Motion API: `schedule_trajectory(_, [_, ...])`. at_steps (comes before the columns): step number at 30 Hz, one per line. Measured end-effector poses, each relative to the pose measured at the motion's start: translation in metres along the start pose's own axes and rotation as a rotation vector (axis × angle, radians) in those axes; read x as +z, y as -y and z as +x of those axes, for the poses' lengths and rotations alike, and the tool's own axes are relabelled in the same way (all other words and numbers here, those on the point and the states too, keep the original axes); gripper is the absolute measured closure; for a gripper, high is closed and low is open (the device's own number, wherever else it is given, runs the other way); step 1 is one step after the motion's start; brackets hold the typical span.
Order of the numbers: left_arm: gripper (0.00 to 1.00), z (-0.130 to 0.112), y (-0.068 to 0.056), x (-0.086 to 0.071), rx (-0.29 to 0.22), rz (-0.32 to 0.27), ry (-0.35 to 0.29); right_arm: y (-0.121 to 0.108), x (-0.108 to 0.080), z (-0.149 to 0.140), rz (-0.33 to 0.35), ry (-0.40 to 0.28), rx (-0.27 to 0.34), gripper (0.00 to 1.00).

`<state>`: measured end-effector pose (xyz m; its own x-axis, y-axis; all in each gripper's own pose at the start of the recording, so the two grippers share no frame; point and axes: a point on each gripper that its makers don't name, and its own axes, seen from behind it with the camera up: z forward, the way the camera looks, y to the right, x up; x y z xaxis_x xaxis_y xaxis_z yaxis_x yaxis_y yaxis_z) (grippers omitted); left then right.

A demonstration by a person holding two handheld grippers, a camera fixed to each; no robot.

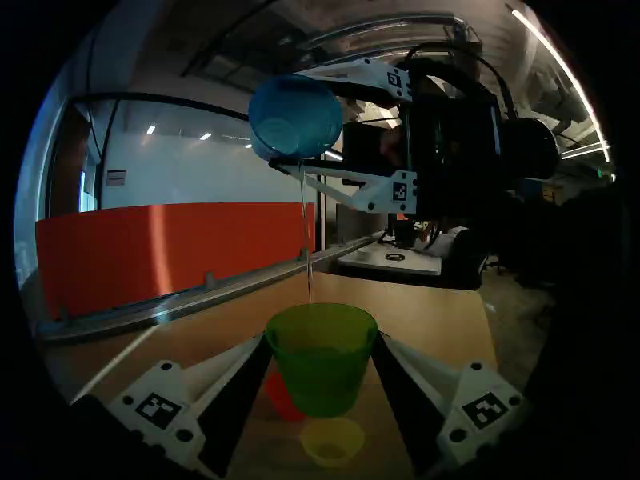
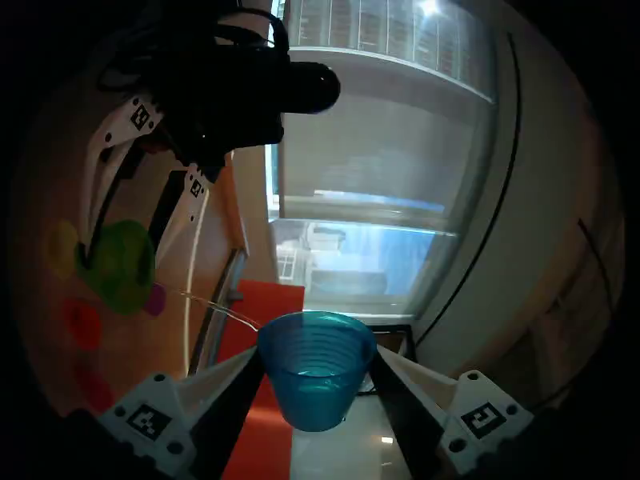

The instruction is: Pour water

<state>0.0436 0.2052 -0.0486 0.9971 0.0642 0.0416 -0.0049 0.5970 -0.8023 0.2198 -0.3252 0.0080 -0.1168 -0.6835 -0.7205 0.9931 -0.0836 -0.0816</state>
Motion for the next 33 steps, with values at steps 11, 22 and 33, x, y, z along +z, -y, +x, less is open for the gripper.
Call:
schedule_trajectory(11, [0.14,0.0007,0.0024,0.0,-0.004,0.006,-0.003,-0.0059,0.0001,0.0049,-0.013,-0.005,-0.042,0.1])
schedule_trajectory(22, [0.14,0.004,0.0012,-0.0001,0.0,0.01,-0.007,-0.0064,-0.0009,0.0065,-0.02,-0.01,0.047,0.1])
schedule_trajectory(33, [0.14,0.0084,0.0001,-0.0022,0.011,0.015,-0.013,-0.0024,-0.0069,0.0005,-0.019,-0.007,0.354,0.1])
